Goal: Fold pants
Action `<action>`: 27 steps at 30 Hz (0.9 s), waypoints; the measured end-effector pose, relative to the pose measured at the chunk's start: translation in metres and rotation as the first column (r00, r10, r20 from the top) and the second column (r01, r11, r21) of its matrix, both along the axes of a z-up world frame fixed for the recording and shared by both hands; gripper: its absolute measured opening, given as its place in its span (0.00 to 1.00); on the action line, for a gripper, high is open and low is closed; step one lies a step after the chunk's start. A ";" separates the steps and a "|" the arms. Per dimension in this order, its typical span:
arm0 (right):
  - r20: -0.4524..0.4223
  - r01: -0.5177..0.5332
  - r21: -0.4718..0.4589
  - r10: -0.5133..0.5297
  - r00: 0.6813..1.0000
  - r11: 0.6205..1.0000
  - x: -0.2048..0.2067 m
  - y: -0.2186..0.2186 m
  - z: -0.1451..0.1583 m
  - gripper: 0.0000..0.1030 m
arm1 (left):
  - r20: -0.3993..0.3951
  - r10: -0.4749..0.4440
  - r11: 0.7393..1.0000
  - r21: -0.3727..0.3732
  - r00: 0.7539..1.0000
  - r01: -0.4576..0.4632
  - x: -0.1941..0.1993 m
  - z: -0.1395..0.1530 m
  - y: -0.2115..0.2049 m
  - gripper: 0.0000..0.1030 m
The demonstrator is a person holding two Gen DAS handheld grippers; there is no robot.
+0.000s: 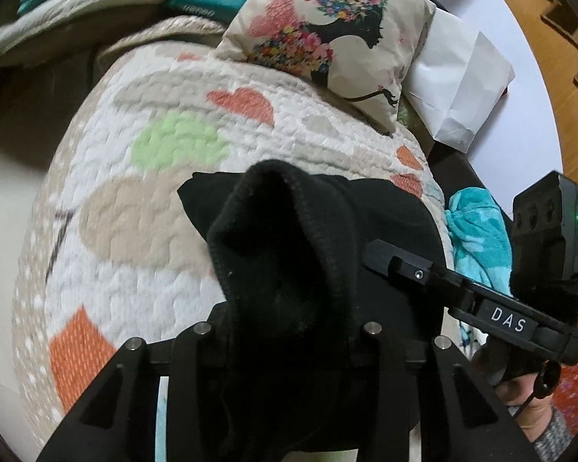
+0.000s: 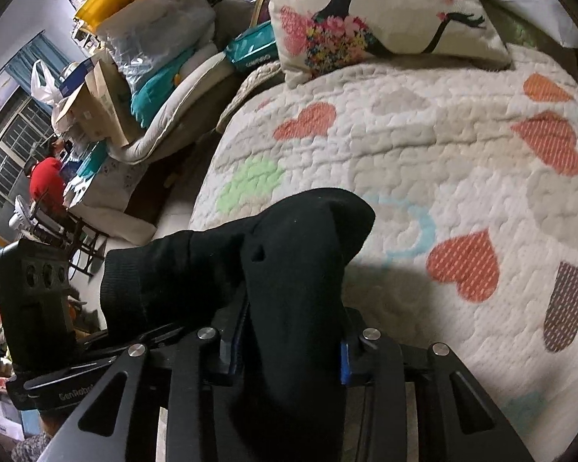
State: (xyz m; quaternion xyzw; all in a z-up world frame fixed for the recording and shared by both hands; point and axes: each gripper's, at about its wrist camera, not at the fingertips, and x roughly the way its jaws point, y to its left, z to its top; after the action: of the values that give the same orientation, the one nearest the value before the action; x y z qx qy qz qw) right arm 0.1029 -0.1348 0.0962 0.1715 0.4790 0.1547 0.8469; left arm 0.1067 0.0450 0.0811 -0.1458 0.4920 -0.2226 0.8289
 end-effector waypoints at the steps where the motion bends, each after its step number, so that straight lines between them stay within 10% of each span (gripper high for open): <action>1: 0.003 0.003 -0.004 -0.003 1.000 1.000 0.003 -0.001 0.002 0.37 | 0.015 -0.004 1.000 0.011 1.000 0.004 0.004 0.003 -0.004 0.35; 27: -0.023 0.033 -0.080 -0.035 0.999 0.996 0.068 0.000 -0.022 0.37 | -0.028 0.042 0.997 0.070 0.999 -0.040 0.059 -0.034 -0.006 0.35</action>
State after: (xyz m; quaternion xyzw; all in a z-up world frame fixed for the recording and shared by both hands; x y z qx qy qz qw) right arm 0.1710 -0.1344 0.0739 0.1477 0.4920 0.1190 0.8497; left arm 0.1655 0.0391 0.0470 -0.1304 0.5083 -0.1862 0.8306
